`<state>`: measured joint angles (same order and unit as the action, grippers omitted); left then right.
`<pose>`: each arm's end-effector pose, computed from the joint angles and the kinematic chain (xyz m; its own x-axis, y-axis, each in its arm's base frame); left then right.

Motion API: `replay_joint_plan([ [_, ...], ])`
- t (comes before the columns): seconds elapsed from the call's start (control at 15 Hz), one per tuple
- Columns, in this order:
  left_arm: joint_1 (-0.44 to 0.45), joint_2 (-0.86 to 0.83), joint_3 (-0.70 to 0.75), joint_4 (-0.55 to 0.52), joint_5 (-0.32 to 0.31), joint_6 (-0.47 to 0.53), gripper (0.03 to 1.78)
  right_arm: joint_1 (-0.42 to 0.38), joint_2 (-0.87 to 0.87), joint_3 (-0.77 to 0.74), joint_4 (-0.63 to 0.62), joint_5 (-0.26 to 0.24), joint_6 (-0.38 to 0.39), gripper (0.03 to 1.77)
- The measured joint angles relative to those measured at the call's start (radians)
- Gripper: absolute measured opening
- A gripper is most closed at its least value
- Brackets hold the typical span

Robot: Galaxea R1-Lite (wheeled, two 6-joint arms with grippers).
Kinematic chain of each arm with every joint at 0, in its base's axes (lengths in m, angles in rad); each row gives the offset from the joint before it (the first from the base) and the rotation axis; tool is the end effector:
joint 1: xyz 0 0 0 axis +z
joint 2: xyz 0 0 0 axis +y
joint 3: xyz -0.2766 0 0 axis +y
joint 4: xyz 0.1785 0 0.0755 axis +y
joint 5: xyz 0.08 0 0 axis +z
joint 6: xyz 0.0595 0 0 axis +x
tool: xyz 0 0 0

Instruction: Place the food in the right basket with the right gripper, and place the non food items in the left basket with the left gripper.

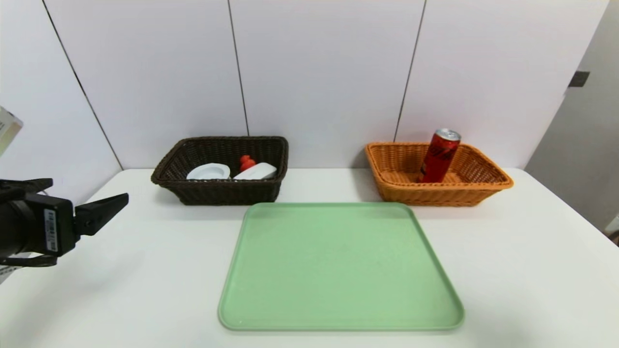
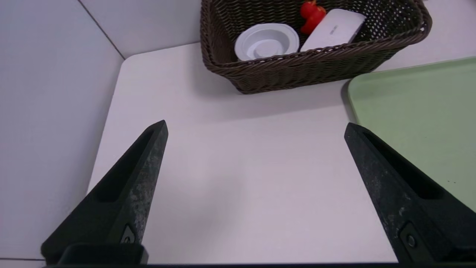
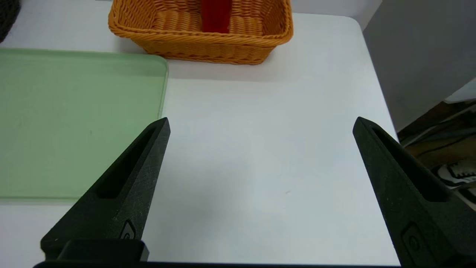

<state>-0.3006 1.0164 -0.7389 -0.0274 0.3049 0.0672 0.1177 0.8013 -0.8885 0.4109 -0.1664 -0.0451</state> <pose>0.1765 -0.0360 0.2250 0.9716 0.0131 -0.2361 0.0205 0.9901 0.1392 0.1107 0.0032 0.2453 0.9480 -0.0547 -0.3137 0.0259 0.9951 -0.0954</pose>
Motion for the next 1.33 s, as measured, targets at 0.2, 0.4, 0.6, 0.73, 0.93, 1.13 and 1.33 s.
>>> replay_joint_plan([
  [0.2, 0.046, -0.095, 0.064, 0.009, 0.006, 0.040, 1.69, -0.020, -0.121, 0.004, 0.073, -0.026, -0.046, 1.69],
  [0.4, 0.080, -0.217, 0.156, 0.024, 0.006, 0.083, 1.69, -0.045, -0.223, 0.006, 0.147, -0.027, -0.067, 1.69],
  [0.6, 0.131, -0.350, 0.238, 0.074, 0.009, 0.090, 1.69, -0.070, -0.315, 0.008, 0.231, -0.026, -0.081, 1.69],
  [0.73, 0.178, -0.429, 0.287, 0.090, 0.009, 0.091, 1.69, -0.084, -0.363, 0.016, 0.257, -0.027, -0.084, 1.69],
  [0.93, 0.232, -0.541, 0.340, 0.127, 0.005, 0.114, 1.69, -0.104, -0.419, 0.021, 0.290, -0.029, -0.095, 1.69],
  [1.13, 0.267, -0.654, 0.384, 0.193, -0.008, 0.138, 1.69, -0.124, -0.483, 0.033, 0.329, -0.026, -0.120, 1.69],
  [1.33, 0.291, -0.725, 0.402, 0.199, -0.024, 0.141, 1.69, -0.128, -0.551, 0.069, 0.333, -0.026, -0.126, 1.69],
])
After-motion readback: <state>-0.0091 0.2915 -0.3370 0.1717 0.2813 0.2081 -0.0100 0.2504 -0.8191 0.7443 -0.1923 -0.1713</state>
